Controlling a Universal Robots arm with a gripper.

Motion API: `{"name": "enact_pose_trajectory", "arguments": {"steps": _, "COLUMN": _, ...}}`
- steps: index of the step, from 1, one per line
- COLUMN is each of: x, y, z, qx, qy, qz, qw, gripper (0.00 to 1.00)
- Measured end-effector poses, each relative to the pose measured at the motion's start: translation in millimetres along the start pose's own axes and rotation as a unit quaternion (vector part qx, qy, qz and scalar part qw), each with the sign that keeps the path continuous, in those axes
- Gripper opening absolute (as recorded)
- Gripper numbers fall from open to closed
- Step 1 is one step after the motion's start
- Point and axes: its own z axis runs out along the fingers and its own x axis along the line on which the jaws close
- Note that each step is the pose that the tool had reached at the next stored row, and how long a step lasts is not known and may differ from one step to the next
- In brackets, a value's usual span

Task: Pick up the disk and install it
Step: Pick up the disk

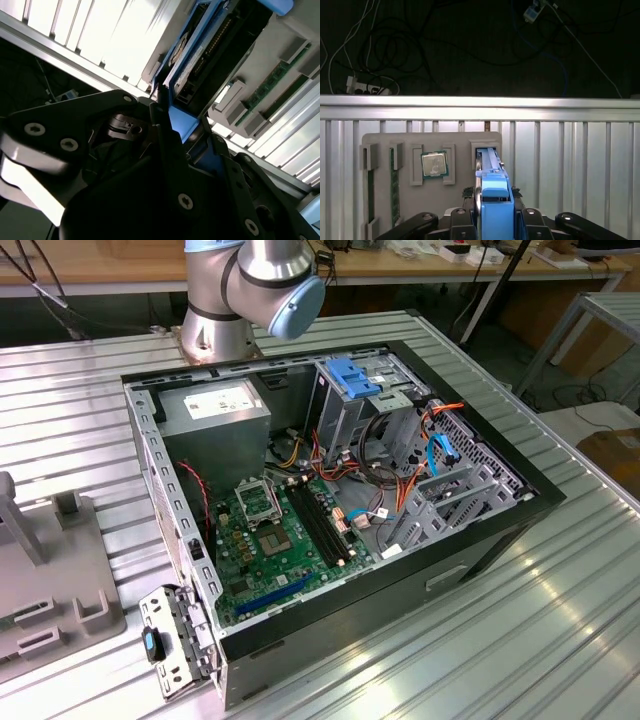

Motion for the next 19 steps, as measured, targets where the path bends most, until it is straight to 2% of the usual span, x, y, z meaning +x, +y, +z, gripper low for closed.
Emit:
{"name": "enact_pose_trajectory", "arguments": {"steps": 2, "x": -0.4, "y": 0.1, "z": -5.2, "qx": 0.0000, "qy": 0.0000, "qz": 0.000, "qw": 1.0000, "gripper": 0.37}}
{"name": "enact_pose_trajectory", "arguments": {"steps": 4, "x": -1.2, "y": 0.3, "z": -17.5, "qx": 0.0000, "qy": 0.0000, "qz": 0.000, "qw": 1.0000, "gripper": 0.37}}
{"name": "enact_pose_trajectory", "arguments": {"steps": 6, "x": -1.6, "y": 0.4, "z": -24.2, "qx": 0.0000, "qy": 0.0000, "qz": 0.000, "qw": 1.0000, "gripper": 0.37}}
{"name": "enact_pose_trajectory", "arguments": {"steps": 7, "x": -2.0, "y": 0.5, "z": -29.3, "qx": 0.0000, "qy": 0.0000, "qz": 0.000, "qw": 1.0000, "gripper": 0.37}}
{"name": "enact_pose_trajectory", "arguments": {"steps": 9, "x": -3.1, "y": 0.8, "z": -44.9, "qx": 0.0000, "qy": 0.0000, "qz": 0.000, "qw": 1.0000, "gripper": 0.37}}
{"name": "enact_pose_trajectory", "arguments": {"steps": 10, "x": -3.4, "y": 0.9, "z": -49.6, "qx": 0.0000, "qy": 0.0000, "qz": 0.000, "qw": 1.0000, "gripper": 0.37}}
{"name": "enact_pose_trajectory", "arguments": {"steps": 15, "x": -4.5, "y": 1.2, "z": -66.0, "qx": -0.0001, "qy": 0.0000, "qz": 0.000, "qw": 1.0000, "gripper": 0.37}}
{"name": "enact_pose_trajectory", "arguments": {"steps": 16, "x": -4.9, "y": 1.2, "z": -72.1, "qx": 0.0001, "qy": 0.0000, "qz": 0.000, "qw": 1.0000, "gripper": 0.37}}
{"name": "enact_pose_trajectory", "arguments": {"steps": 17, "x": -5.6, "y": 1.4, "z": -82.2, "qx": 0.0000, "qy": 0.0000, "qz": 0.000, "qw": 1.0000, "gripper": 0.37}}
{"name": "enact_pose_trajectory", "arguments": {"steps": 19, "x": -6.1, "y": 1.6, "z": -89.2, "qx": 0.0000, "qy": 0.0000, "qz": 0.000, "qw": 1.0000, "gripper": 0.37}}
